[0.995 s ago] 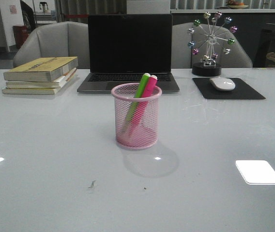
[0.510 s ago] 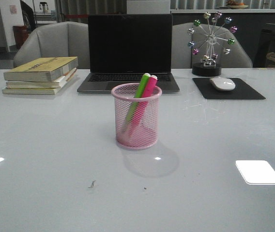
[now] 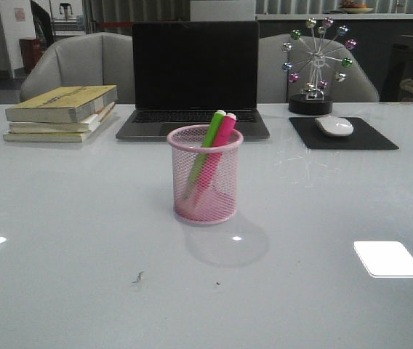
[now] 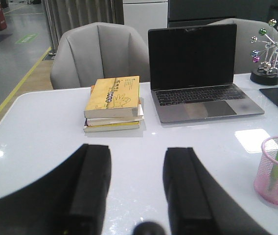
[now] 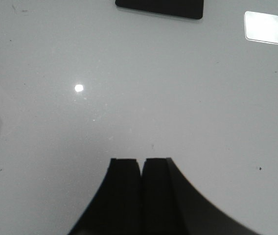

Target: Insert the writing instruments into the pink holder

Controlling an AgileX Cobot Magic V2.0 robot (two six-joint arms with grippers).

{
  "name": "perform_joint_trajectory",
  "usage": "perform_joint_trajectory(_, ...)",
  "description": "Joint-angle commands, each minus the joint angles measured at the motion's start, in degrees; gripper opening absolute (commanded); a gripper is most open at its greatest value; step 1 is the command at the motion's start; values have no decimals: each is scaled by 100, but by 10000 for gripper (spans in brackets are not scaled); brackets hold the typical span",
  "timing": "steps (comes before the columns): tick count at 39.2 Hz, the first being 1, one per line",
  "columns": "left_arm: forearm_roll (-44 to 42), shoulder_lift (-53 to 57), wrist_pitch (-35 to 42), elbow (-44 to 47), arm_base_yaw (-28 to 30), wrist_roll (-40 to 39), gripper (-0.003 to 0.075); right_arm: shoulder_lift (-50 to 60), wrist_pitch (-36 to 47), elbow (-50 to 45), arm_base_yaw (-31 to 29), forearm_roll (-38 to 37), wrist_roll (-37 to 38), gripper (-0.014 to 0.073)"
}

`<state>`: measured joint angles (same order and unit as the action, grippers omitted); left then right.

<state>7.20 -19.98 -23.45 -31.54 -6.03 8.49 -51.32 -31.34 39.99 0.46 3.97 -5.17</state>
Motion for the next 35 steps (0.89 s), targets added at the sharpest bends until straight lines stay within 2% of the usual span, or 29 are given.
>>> perform_joint_trajectory(1,28,-33,472,-152,9,-19,340,262,274,150,-19,-21,-37,59)
perform_joint_trajectory(20,28,-33,472,-152,9,-19,340,1689,350,133,79,-37,-37,59)
perform_joint_trajectory(28,28,-33,472,-152,9,-19,340,2197,1471,-465,478,-50,-37,59)
perform_joint_trajectory(35,28,-33,472,-152,9,-19,340,2775,2236,-1360,502,-50,-37,59)
